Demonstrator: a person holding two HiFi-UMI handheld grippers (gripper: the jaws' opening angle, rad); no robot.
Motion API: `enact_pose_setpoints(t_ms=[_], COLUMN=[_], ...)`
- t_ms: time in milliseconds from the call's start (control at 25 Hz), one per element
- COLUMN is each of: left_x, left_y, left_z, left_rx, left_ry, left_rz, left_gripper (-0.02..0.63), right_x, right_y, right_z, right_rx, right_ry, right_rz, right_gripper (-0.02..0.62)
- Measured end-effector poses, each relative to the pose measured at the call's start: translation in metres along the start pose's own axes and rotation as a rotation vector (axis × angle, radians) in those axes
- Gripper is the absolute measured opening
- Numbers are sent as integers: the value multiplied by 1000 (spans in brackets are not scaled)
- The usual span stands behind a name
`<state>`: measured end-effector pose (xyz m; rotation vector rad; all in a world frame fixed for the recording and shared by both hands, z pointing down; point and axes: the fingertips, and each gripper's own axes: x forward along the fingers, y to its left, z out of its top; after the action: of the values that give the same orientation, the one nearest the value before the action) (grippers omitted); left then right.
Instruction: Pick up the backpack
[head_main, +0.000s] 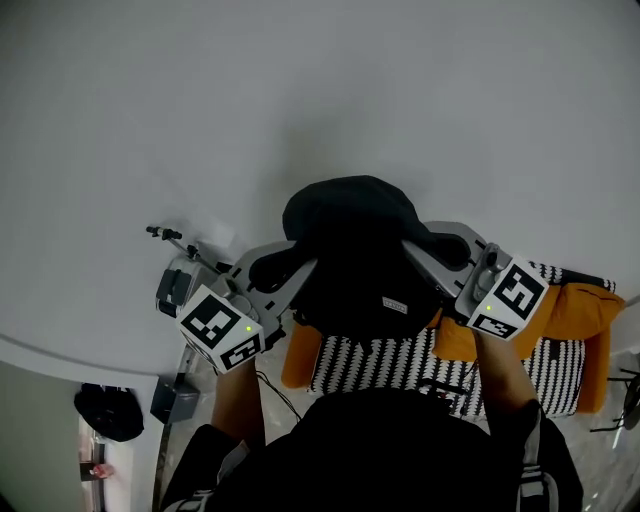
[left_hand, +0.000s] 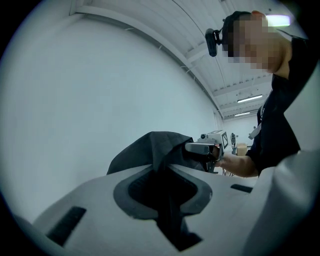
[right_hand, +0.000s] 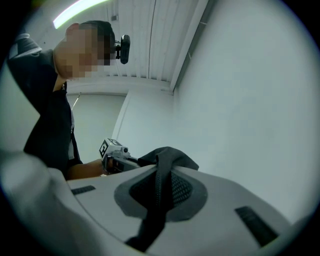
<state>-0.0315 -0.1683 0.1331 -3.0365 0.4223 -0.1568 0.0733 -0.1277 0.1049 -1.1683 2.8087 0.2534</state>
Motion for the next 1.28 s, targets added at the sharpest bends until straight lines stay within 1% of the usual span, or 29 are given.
enact_pose_setpoints(t_ms=[160,560,720,960,1040,1160,1280], left_x=[-3,-4,-3,-7,-7,0,0], left_y=[-3,-15,-21,-24,-31,-54,-50], left_z=[24,71,82,87,88,95,94], left_rx=[43,135,155,161,166,180,179], left_ry=[-30,-83,-88,-98,-99,-102,-102], left_rz=[-5,-38,-52,-62,-65,-70,-73], left_gripper=[66,66,65,64,64,63,63], right_x=[-2,-14,-20,-20,-27,-51,-47], right_y=[4,9,12,18,21,27,26], right_z=[22,63,72,78,79,86,84], right_rx=[-38,-79,-97,-109,-108,-111,-111], right_ry=[-20,-92,-106,-118,-128,-148,-151], right_rz=[4,4,4,14,19,19,22], right_gripper=[31,31,31,31,31,31,31])
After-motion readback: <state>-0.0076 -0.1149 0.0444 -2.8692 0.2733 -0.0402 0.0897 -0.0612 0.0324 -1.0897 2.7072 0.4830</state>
